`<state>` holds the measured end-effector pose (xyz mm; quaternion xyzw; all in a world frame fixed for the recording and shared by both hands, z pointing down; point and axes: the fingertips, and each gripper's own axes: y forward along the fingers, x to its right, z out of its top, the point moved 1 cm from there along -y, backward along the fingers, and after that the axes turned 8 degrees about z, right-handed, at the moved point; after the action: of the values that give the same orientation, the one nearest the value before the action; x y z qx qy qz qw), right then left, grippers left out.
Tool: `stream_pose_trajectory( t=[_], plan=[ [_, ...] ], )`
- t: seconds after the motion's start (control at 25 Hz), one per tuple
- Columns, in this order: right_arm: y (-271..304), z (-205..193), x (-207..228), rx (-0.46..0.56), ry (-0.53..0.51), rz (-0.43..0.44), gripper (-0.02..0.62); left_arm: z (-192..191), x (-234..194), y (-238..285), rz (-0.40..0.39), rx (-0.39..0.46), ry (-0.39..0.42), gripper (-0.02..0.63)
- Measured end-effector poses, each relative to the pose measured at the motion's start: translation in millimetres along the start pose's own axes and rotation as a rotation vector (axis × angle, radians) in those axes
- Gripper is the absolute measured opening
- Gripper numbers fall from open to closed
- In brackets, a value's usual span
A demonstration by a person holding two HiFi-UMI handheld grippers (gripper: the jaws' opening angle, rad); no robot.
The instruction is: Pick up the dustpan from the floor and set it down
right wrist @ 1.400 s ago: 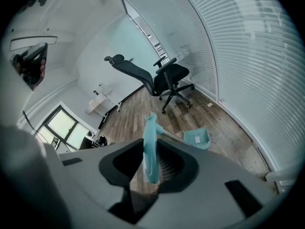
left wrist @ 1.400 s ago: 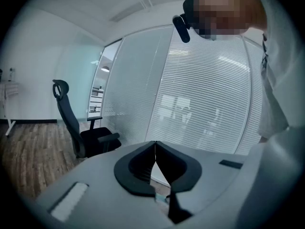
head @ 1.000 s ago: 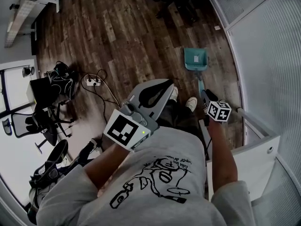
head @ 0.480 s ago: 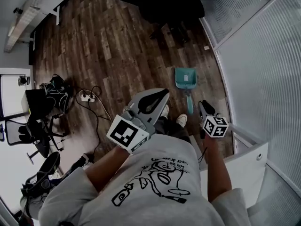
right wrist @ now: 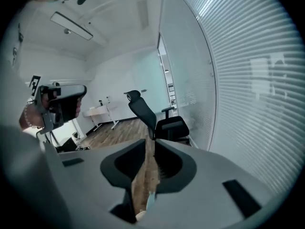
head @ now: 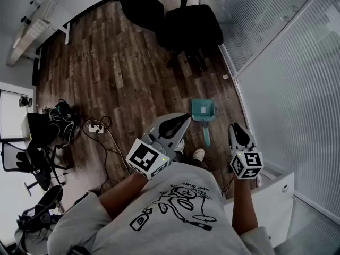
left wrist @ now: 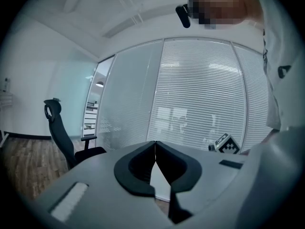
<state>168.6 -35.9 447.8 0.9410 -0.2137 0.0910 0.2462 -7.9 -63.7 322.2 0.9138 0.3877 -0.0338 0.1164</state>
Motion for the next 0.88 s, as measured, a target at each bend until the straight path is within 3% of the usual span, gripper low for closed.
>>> stream_pose_trajectory(
  t=[0.4, 0.88],
  plan=[
    [-52, 103, -35, 0.141, -0.193, -0.029, 0.046, 26, 16, 3, -0.044, 0.035, 0.034, 0.002],
    [-87, 160, -73, 0.228, -0.276, -0.01, 0.041, 52, 36, 4, -0.084, 0.088, 0.015, 0.002]
  ],
)
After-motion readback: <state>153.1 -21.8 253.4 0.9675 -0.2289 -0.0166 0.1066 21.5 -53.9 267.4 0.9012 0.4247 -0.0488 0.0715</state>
